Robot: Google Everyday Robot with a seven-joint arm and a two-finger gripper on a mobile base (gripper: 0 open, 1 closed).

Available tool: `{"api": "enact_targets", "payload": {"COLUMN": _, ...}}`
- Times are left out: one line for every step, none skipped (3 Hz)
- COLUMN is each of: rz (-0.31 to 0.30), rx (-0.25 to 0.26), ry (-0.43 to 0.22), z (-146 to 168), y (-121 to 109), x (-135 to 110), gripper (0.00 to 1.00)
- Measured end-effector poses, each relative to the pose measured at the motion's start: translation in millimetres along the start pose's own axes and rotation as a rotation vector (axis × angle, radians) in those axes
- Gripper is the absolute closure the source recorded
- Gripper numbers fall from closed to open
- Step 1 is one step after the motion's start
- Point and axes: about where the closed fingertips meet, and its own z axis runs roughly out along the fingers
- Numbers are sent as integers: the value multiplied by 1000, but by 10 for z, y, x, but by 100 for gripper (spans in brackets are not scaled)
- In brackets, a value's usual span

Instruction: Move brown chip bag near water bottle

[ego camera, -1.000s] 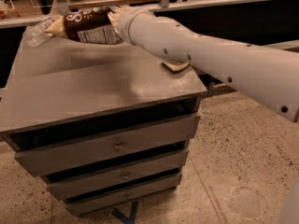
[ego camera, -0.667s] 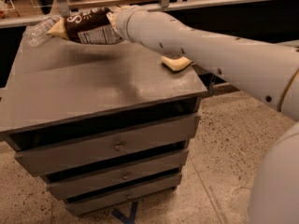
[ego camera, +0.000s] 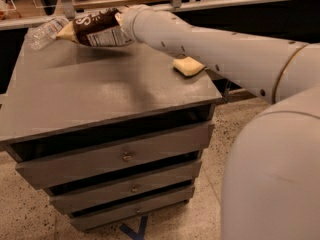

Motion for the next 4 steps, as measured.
{"api": "enact_targets", "payload": {"rz": -13, "rx": 27, "ry": -2, "z": 143, "y": -50, "x": -5, "gripper": 100}}
{"api": "enact_targets", "payload": {"rz": -11, "rx": 65, "ry": -19, "z": 442, "y": -16, "x": -18, "gripper": 100}}
{"api": "enact_targets", "payload": {"rz": -13, "rx": 73, "ry": -21, "z": 535, "y": 15, "x": -13, "gripper": 100}}
{"api": "enact_targets", "payload": {"rz": -16, "rx": 71, "ry": -9, "z": 586, "y": 45, "x": 14, "gripper": 82}}
